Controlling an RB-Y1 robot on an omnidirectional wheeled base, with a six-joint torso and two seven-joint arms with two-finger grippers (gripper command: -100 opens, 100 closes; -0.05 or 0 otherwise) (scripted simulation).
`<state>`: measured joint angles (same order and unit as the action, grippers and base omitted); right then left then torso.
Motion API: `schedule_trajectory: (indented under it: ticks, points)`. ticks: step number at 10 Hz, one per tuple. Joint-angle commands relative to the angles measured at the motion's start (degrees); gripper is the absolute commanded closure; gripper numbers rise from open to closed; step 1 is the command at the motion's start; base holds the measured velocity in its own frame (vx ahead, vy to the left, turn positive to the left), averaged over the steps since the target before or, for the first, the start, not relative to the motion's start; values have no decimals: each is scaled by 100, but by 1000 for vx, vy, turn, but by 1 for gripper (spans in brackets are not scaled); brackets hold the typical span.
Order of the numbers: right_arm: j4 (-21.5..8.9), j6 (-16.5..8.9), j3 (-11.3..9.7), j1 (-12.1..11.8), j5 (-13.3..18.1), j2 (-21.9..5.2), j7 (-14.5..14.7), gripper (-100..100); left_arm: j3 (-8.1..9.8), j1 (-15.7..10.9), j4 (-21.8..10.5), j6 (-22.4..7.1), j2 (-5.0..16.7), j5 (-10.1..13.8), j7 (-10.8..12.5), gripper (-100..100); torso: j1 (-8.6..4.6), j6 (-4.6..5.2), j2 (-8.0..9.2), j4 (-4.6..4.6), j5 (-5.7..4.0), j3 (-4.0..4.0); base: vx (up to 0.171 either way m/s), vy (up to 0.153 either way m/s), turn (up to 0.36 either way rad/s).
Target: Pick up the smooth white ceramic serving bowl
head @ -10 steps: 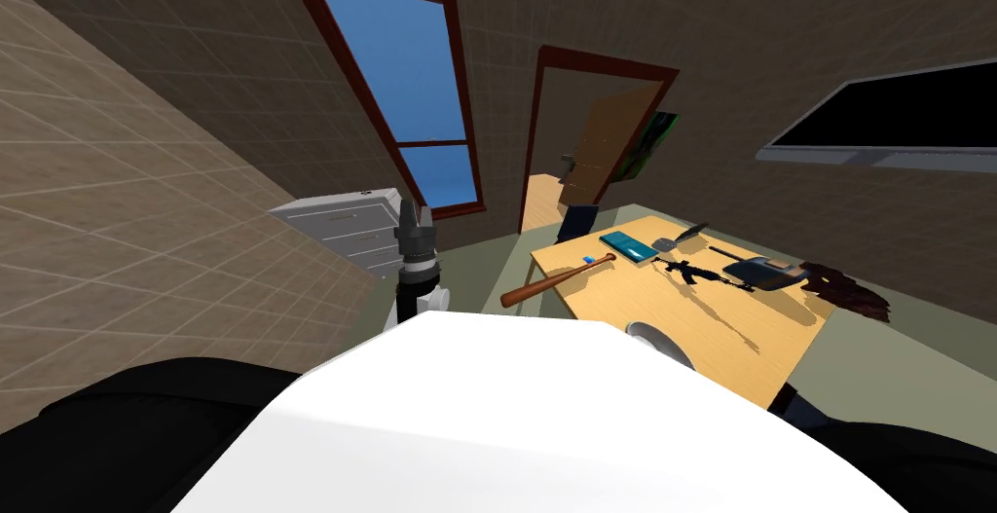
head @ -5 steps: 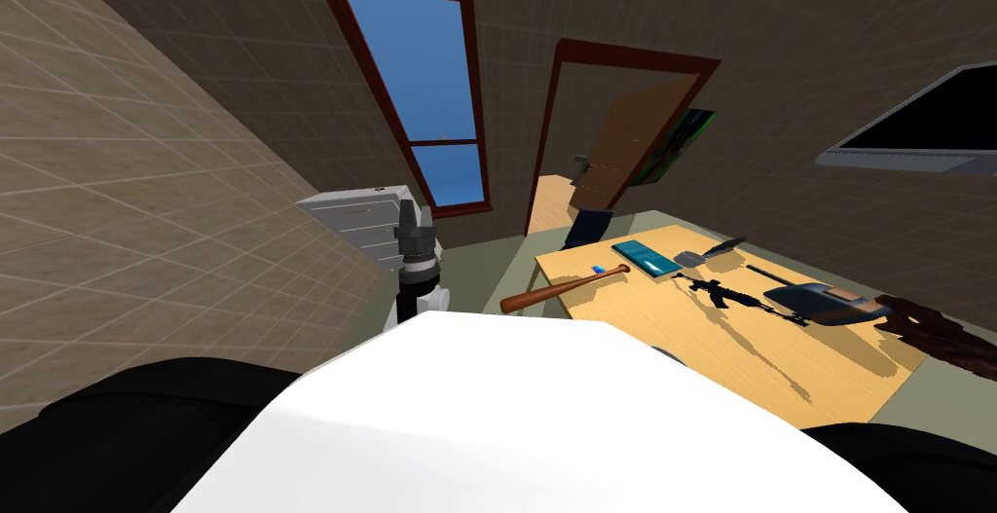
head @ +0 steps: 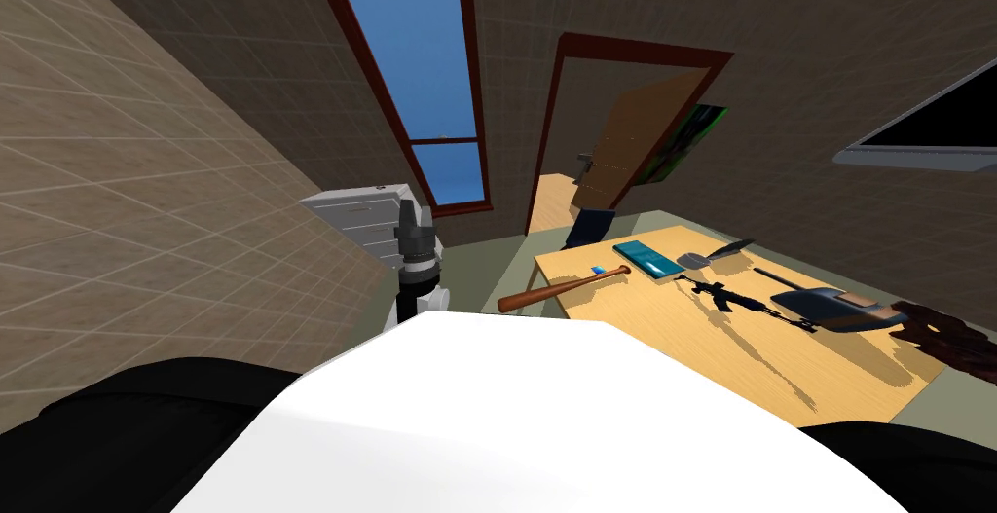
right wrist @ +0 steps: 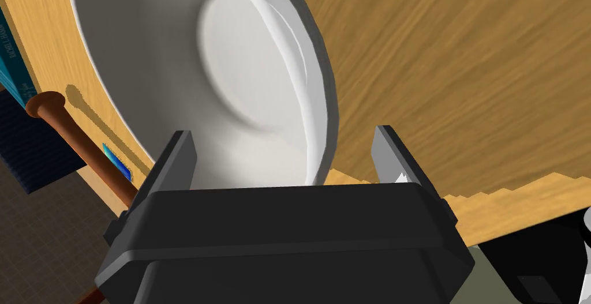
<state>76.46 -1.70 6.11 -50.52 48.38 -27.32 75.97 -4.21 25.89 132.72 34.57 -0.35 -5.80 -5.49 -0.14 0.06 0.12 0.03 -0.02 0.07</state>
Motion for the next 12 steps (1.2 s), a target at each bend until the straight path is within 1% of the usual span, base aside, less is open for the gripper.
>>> schedule_trajectory:
  ticks: [1, 2, 6, 7, 8, 10, 11, 12]
  points:
    - [0, 0, 0, 0, 0, 0, 0, -100, 0, 0, 0, 0, 0, 0, 0, 0, 0, 0, 0, 0, 0, 0, -15, -22, 11]
    - [-12, -8, -3, 13, 1, 0, -2, 100, 0, 0, 0, 0, 0, 0, 0, 0, 11, 2, -3, -1, 2, -1, 0, 0, 0]
    - [-12, -4, -4, 12, -3, 3, -8, 100, 0, 0, 0, 0, 0, 0, 0, 0, 29, 1, -9, -3, 11, -6, 0, 0, 0]
    - [-13, -4, -5, 11, -3, 4, -8, 0, 0, 0, 0, 0, 0, 0, 0, 0, 31, 0, -9, -2, 13, -5, 0, 0, 0]
    - [120, 57, 47, -154, -16, -21, 9, 100, 0, 0, 0, 0, 0, 0, 0, 0, 32, 0, -9, -2, 14, -5, 19, 33, -64]
    - [256, 123, 89, -328, -54, -80, 5, 100, -1, 1, 0, 0, -1, 0, 0, 0, 59, 3, -11, -4, 22, -7, 24, 56, -48]
    - [199, 89, 62, -260, -45, -66, 4, 100, -1, 1, 0, 0, -1, 0, 0, 0, 63, 1, -15, -3, 25, -8, 13, 23, -11]
    - [209, 92, 61, -272, -49, -68, 2, 0, -1, 0, 0, 0, -1, 0, 0, 0, 54, -2, -13, -2, 24, -7, 2, 5, 0]
